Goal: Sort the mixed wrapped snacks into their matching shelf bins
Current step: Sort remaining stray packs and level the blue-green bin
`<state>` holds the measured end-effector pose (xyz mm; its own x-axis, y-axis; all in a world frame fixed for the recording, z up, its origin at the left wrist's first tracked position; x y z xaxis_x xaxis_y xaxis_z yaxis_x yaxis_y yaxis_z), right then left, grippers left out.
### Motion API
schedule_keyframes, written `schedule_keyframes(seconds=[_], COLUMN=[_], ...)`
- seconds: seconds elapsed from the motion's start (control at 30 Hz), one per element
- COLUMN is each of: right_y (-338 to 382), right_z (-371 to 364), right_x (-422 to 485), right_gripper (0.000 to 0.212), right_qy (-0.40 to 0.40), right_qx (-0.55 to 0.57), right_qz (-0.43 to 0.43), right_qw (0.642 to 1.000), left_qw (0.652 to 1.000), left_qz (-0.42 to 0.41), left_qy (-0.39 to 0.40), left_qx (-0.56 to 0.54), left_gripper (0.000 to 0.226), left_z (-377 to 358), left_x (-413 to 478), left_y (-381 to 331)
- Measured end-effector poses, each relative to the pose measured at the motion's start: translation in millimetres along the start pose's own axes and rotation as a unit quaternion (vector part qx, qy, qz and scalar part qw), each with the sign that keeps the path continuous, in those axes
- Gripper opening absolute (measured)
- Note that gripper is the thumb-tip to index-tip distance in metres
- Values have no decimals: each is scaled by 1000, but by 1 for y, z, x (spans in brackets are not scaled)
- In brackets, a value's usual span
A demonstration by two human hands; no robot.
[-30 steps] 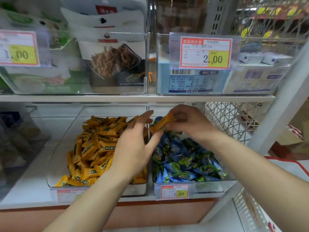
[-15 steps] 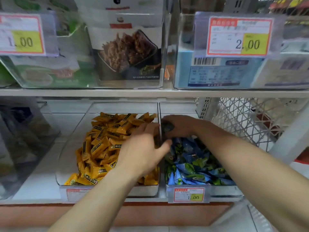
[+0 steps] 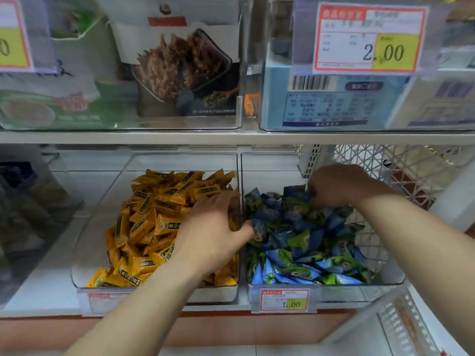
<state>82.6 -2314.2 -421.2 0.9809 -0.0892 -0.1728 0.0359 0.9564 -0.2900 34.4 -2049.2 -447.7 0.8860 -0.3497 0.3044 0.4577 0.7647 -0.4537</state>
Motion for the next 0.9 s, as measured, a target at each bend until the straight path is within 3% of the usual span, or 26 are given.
schedule_keyframes(seconds=[0.07,0.1,0.17,0.27,0.4,0.57,0.73,0.83,0.9], right_y=[17,28,52,75,82,76,91,91,89], right_z=[5,3,-12,-42,-48,-44,-50,-49,-51], right_x=[9,14,25,38,50,49,43,46,47], right_gripper=[32,36,63,110,133,104,98,57,51], right_qy=[-96,-89,19,144,166,129,203,190,174], right_qx=[94,173,276,191,128,71,201,229,245], right_qz=[46,78,114,82,28,48,143,149,151], right_qw=[990,978,954,967,977,988,948,943,942], left_qw=[1000,1000,1000,1000,1000,1000,1000,1000,1000], left_qz=[-4,-6,-10,-9,-13,-13,-13,-12,-10], left_qy=[0,0,-3,-2,-5,-5,-3,-5,-4], left_qx=[-5,-7,-10,-9,-16,-19,-18,-21,-23], left_gripper=[55,55,54,55,55,56,58,58,57], left_z=[0,-1,-1,-2,-2,-2,-2,-2,-2], left_x=[-1,-1,-2,-1,-1,0,1,1,0], left_y=[1,1,1,2,3,3,3,3,3])
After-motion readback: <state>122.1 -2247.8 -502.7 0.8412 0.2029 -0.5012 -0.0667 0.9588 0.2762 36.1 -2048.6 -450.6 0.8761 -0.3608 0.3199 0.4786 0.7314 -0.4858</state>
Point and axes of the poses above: each hand's wrist, its own x-axis towards the middle knuckle, its own z-axis out of the back of the hand, y = z × x, the point moved 4 cm from there along x, towards the middle knuckle, and after that the axes turned 3 degrees about -z, right-handed, at the moved point
